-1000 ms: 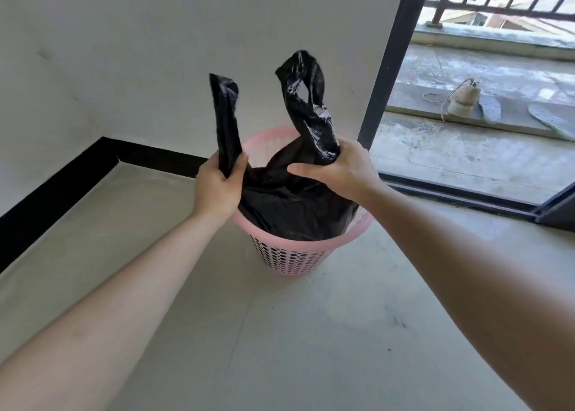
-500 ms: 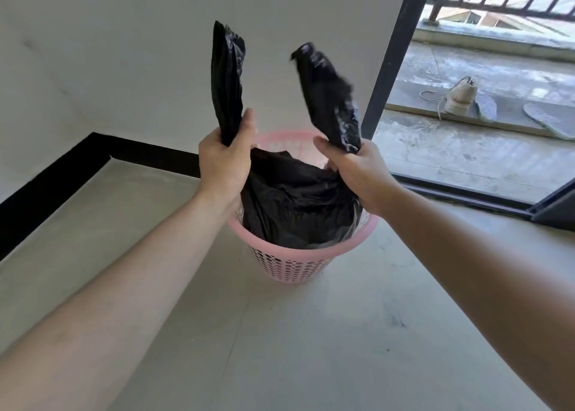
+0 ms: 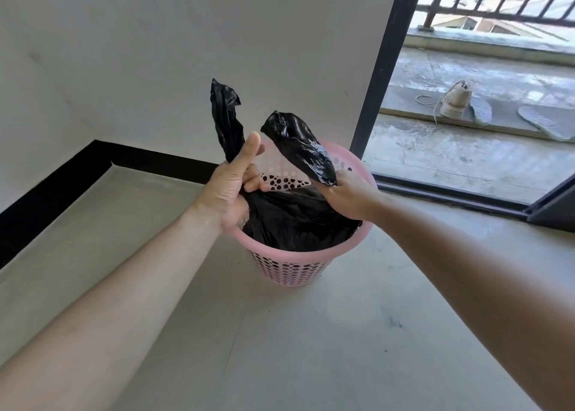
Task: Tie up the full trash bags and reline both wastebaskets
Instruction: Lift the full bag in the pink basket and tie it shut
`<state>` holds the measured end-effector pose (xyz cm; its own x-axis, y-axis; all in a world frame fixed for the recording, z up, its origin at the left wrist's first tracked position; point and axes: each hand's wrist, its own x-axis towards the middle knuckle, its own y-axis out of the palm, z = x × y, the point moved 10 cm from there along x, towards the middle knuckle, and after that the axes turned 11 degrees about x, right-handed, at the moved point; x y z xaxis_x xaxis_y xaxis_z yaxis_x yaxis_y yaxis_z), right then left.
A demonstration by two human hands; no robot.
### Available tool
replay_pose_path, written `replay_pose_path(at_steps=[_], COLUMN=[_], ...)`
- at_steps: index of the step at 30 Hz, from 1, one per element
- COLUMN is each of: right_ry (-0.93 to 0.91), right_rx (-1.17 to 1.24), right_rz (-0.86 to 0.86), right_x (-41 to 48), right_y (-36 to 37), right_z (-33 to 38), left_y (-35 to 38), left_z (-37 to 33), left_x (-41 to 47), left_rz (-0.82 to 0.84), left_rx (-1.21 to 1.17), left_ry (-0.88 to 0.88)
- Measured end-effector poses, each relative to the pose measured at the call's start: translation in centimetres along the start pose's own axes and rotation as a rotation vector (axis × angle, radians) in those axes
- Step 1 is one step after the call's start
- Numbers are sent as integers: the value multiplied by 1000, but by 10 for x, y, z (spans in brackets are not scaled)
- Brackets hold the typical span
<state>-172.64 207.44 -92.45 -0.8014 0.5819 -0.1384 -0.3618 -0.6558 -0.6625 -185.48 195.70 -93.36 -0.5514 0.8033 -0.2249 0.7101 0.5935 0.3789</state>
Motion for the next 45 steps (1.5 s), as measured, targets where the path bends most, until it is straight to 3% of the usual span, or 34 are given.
replay_pose_path(at_steps=[2, 5, 9, 12, 19, 23, 28, 32, 36, 42, 45], right_ry=[9, -35, -129, -201, -164, -131, -224, -160, -185, -457, -427], right_rx=[-110, -288, -93, 14, 0, 90, 188, 334, 490, 110, 73], right_rz=[41, 74, 35, -40, 31, 13, -194, -360, -431, -251, -51], right_x=[-1, -5, -16, -21, -23, -21, -23, -26, -30, -34, -33], right_y=[5, 19, 16, 4, 6, 5, -21, -36, -36, -12, 15], right_z=[2, 9, 19, 24, 19, 13, 23, 16, 20, 55, 62], left_y=[4, -4, -36, -52, -39, -33, -26, -44, -37, -37, -26], left_z=[-11, -19, -22, -20, -24, -20, -7, -7, -13, -8, -7], left_x=[-5, -8, -5, -1, 0, -1, -4, -6, -9, -11, -16], left_rz=[35, -89, -322, -391, -282, -202, -56, -170, -99, -16, 71], left_rx=[92, 136, -91, -164, -11, -55, -64, -51, -117, 225, 385], left_ry=[85, 122, 69, 39, 71, 46, -55, -76, -61, -11, 20])
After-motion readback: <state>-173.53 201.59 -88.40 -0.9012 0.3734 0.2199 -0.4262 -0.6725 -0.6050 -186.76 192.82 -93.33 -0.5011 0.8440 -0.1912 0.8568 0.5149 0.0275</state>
